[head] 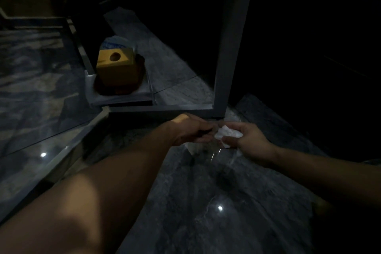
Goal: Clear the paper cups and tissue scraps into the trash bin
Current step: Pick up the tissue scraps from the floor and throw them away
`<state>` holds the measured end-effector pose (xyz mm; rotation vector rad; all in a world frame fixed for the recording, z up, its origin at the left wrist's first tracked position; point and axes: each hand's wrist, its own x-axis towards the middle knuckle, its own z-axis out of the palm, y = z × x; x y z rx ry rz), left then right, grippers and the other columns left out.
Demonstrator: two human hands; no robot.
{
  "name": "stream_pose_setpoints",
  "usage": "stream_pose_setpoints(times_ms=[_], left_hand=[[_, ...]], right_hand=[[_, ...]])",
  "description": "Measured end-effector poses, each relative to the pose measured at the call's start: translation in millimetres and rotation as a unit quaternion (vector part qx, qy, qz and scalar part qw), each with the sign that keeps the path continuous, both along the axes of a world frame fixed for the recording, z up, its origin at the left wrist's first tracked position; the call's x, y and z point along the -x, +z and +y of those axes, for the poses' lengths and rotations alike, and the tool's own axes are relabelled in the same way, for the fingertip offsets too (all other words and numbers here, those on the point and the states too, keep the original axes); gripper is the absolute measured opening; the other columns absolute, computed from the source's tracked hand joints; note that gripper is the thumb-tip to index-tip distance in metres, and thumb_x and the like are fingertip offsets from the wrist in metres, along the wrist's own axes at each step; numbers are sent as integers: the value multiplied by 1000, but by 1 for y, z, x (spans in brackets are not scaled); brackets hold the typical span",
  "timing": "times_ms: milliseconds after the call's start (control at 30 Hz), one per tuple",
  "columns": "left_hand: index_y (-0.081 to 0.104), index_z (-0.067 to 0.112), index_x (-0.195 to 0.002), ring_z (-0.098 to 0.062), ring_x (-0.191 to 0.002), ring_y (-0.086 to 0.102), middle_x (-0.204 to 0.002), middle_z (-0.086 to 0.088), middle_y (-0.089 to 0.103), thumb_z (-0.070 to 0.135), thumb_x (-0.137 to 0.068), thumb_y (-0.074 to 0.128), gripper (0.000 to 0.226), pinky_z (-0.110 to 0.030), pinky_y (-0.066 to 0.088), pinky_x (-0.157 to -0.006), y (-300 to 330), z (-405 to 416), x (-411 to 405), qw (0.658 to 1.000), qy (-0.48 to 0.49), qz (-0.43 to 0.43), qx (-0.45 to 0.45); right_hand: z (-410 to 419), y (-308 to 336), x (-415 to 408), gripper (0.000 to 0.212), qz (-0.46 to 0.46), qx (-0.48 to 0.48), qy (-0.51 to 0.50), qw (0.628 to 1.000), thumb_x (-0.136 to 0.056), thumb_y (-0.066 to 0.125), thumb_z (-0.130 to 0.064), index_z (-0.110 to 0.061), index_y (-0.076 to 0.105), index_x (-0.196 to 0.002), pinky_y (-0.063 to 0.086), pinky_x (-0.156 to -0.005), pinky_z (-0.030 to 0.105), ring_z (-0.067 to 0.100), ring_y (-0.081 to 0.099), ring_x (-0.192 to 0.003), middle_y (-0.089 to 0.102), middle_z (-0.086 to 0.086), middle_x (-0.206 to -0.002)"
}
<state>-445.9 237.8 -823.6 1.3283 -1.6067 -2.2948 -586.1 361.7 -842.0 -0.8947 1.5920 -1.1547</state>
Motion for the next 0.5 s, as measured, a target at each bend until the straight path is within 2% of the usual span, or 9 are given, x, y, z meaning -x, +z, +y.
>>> stream_pose_setpoints(times_ms=[33, 133, 200, 267, 333, 367, 433, 500], left_hand=[[67, -7, -99, -16, -67, 65, -84, -16, 66, 3, -95, 57, 14, -21, 59, -55, 0, -2, -2, 1000, 9, 1, 7], [65, -6, -86, -27, -84, 64, -88, -21, 64, -12, -91, 54, 14, -28, 58, -73, -3, -6, -12, 999, 30, 1, 41], [65, -4, -85, -26, -80, 66, -86, -20, 65, -16, -88, 55, 16, -26, 59, -71, -3, -7, -20, 997, 61, -2, 51], [65, -6, -90, -19, -70, 68, -84, -17, 66, -14, -90, 55, 13, -22, 59, -60, -3, -10, -27, 994, 97, -3, 41], [63, -3, -88, -10, -51, 64, -77, -11, 61, -3, -96, 53, 13, -17, 55, -46, -4, -14, -32, 990, 136, -10, 38], [61, 0, -85, -7, -41, 56, -71, -8, 55, 6, -99, 50, 19, -17, 47, -38, -5, -17, -36, 986, 154, -30, 53], [58, 7, -83, -10, -39, 43, -64, -3, 46, 27, -103, 44, 32, -19, 35, -32, -8, -23, -42, 975, 166, -92, 111], [56, 10, -81, -11, -39, 38, -59, -2, 44, 40, -103, 40, 40, -19, 30, -33, -10, -27, -47, 964, 182, -123, 151]], right_hand=[[1, 0, 1, 24, 1, -4, -4, 1000, -85, 58, 10, -3, 66, -104, 45, -44, 9, 0, 66, -55, 72, -7, -61], [3, -2, 4, 27, 7, -23, -5, 1000, -86, 57, 11, 2, 62, -110, 48, -47, 11, 2, 67, -57, 73, -6, -64], [4, -1, 4, 25, 7, -31, 5, 999, -87, 55, 12, -2, 61, -106, 46, -44, 10, 1, 67, -55, 73, -5, -68], [4, -1, 3, 25, 2, -34, 8, 999, -87, 54, 11, -4, 60, -106, 43, -39, 8, 0, 66, -54, 70, 4, -78], [2, -2, 2, 22, -3, -31, 17, 999, -88, 54, 11, -4, 61, -102, 42, -39, 8, 0, 66, -53, 71, 0, -72], [2, -4, 1, 21, -2, -33, 23, 999, -88, 54, 12, -3, 62, -100, 42, -39, 8, 1, 66, -53, 72, -3, -65], [-1, -7, -1, 19, -3, -38, 26, 999, -87, 54, 13, 3, 63, -100, 48, -45, 11, 4, 66, -55, 72, -1, -64], [-3, -11, -2, 21, -13, -40, 25, 999, -86, 54, 14, 10, 61, -106, 55, -54, 17, 8, 66, -58, 69, 13, -79]])
